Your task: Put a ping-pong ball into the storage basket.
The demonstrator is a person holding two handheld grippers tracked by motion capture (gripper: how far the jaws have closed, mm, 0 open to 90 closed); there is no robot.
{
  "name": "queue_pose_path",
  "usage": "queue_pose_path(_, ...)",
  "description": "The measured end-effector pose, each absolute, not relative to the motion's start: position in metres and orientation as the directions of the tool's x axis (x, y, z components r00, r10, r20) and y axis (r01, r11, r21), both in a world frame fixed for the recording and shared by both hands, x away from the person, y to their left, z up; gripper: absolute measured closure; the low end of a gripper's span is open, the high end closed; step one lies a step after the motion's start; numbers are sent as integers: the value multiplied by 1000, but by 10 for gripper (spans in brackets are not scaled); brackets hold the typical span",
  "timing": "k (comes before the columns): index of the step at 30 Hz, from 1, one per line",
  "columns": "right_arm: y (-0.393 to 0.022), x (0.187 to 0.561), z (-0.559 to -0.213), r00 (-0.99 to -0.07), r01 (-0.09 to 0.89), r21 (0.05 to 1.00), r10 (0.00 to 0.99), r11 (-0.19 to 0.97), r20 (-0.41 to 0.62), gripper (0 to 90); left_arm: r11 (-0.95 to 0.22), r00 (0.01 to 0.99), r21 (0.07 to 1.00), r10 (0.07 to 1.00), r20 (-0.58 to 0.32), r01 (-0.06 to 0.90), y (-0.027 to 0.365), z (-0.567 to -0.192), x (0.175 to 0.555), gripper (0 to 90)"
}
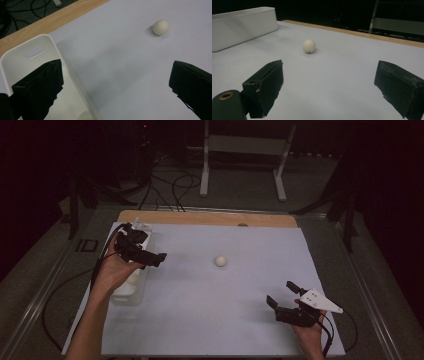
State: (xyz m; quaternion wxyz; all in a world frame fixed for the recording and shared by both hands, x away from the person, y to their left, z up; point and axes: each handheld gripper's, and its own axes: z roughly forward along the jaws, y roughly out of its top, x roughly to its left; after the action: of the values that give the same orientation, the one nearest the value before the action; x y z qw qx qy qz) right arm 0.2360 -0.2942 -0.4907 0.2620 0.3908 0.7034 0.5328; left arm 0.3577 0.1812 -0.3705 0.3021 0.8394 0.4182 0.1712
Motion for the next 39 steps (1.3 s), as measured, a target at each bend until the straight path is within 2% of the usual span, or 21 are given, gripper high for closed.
queue_pose_path(39,-295,236,-491,-561,272,954,826,125,52,84,-527,676,640,737,17,559,127,-369,382,1)
